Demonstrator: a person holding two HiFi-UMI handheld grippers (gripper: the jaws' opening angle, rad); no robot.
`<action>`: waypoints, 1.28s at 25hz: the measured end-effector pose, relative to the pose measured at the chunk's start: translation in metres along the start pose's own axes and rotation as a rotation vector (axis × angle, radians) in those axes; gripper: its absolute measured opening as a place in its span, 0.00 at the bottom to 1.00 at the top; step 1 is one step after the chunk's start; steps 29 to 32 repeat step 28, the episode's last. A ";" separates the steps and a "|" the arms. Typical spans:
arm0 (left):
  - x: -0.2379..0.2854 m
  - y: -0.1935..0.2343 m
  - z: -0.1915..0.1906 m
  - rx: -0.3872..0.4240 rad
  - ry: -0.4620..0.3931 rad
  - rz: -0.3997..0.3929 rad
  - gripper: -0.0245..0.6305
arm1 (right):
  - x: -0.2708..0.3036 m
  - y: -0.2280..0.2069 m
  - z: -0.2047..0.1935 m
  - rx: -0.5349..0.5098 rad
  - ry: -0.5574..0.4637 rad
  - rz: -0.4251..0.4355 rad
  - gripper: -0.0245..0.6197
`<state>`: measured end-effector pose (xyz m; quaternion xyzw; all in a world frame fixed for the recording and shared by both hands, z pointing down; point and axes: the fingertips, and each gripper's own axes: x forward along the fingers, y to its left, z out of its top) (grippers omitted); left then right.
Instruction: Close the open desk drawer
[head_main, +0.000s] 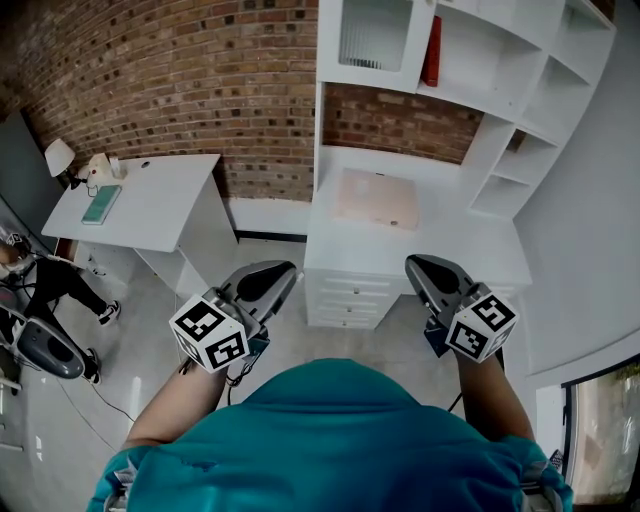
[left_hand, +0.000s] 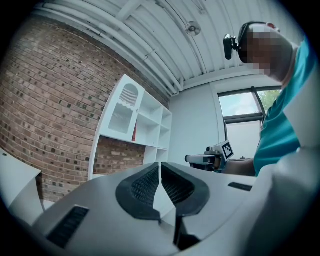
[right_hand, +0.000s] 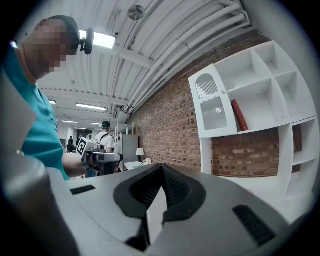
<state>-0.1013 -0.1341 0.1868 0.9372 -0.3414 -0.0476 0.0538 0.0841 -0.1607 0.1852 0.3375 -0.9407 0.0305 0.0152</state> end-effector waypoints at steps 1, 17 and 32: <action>0.000 0.001 -0.001 -0.002 0.000 0.004 0.08 | 0.000 0.000 -0.001 -0.001 0.002 -0.001 0.07; 0.008 0.003 -0.004 -0.024 0.006 -0.001 0.08 | 0.001 -0.008 -0.006 -0.004 0.029 -0.018 0.07; 0.008 0.006 -0.003 -0.028 0.002 -0.002 0.08 | 0.005 -0.009 -0.006 -0.009 0.035 -0.015 0.07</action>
